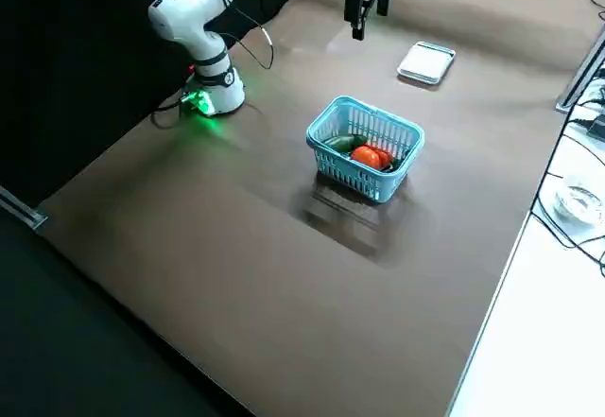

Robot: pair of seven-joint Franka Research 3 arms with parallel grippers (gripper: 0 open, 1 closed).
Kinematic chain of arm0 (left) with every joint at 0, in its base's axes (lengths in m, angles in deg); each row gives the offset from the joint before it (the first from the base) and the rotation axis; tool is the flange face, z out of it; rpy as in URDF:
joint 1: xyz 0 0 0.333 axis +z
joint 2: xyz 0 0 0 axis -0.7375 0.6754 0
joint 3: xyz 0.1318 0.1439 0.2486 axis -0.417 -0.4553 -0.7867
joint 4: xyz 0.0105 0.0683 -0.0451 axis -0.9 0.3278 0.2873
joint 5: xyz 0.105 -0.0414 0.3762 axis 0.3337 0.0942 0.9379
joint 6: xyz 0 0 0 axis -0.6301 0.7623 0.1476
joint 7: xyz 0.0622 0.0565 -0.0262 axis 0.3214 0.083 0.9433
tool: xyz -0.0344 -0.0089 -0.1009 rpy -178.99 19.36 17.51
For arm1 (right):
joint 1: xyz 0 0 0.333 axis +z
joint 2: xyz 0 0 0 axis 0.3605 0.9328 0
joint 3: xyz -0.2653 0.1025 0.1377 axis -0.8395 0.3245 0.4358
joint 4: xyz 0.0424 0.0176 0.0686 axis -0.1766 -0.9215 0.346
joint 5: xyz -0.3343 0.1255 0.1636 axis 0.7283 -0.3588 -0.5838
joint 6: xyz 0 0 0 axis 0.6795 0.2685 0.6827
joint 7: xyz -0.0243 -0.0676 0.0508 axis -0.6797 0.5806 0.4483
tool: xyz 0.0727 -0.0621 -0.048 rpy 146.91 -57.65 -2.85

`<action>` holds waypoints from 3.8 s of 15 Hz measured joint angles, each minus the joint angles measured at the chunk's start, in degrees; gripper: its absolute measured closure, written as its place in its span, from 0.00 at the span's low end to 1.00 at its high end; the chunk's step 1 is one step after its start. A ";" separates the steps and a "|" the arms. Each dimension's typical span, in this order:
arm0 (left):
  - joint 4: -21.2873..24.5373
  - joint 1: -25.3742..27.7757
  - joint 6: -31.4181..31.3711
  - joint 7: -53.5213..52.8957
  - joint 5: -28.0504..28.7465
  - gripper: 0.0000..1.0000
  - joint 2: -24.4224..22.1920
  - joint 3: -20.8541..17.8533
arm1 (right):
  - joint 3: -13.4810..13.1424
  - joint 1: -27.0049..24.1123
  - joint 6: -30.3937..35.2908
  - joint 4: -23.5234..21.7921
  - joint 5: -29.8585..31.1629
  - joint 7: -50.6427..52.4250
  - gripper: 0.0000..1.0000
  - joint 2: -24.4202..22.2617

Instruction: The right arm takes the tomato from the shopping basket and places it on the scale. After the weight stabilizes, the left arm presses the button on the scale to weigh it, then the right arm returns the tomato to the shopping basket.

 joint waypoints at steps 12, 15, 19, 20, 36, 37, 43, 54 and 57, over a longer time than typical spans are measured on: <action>0.45 0.19 -0.06 -0.68 0.00 0.00 4.01 0.40 | -0.33 -1.07 -12.68 -12.21 0.00 0.00 0.00 1.30; 0.36 -0.42 -0.30 -0.94 0.00 0.00 6.52 1.26 | -0.33 -1.48 -20.49 -18.89 0.00 0.01 0.00 2.43; 0.17 -0.54 -0.36 -10.26 0.00 0.00 8.69 3.96 | -0.11 -1.46 -30.65 -27.07 -0.03 0.01 0.01 4.12; 0.08 -0.59 -0.37 -13.99 0.00 0.00 8.90 4.48 | -0.09 -1.45 -32.20 -28.35 -0.03 0.01 0.01 4.60; -0.13 -0.62 -5.63 -53.46 0.00 0.00 11.05 11.78 | 0.52 -0.28 -42.98 -30.21 -0.07 -1.63 0.06 16.59; -0.13 -0.63 -5.63 -55.22 0.00 0.00 11.05 12.35 | 0.52 -0.26 -43.42 -30.21 -0.07 -1.72 0.06 17.26; -0.10 -0.17 -8.65 -78.93 -2.30 0.00 13.41 13.03 | 0.39 -0.37 -43.71 -30.20 -0.07 -2.12 0.07 19.28; -0.05 -6.34 -13.88 -85.29 -3.56 0.01 16.01 14.63 | 0.24 -0.68 -45.71 -29.98 -0.07 -2.16 0.30 22.07; 0.14 -8.14 -15.61 -82.77 -3.48 0.02 17.03 14.72 | 0.27 -0.57 -45.65 -29.94 -0.07 -2.02 0.30 22.07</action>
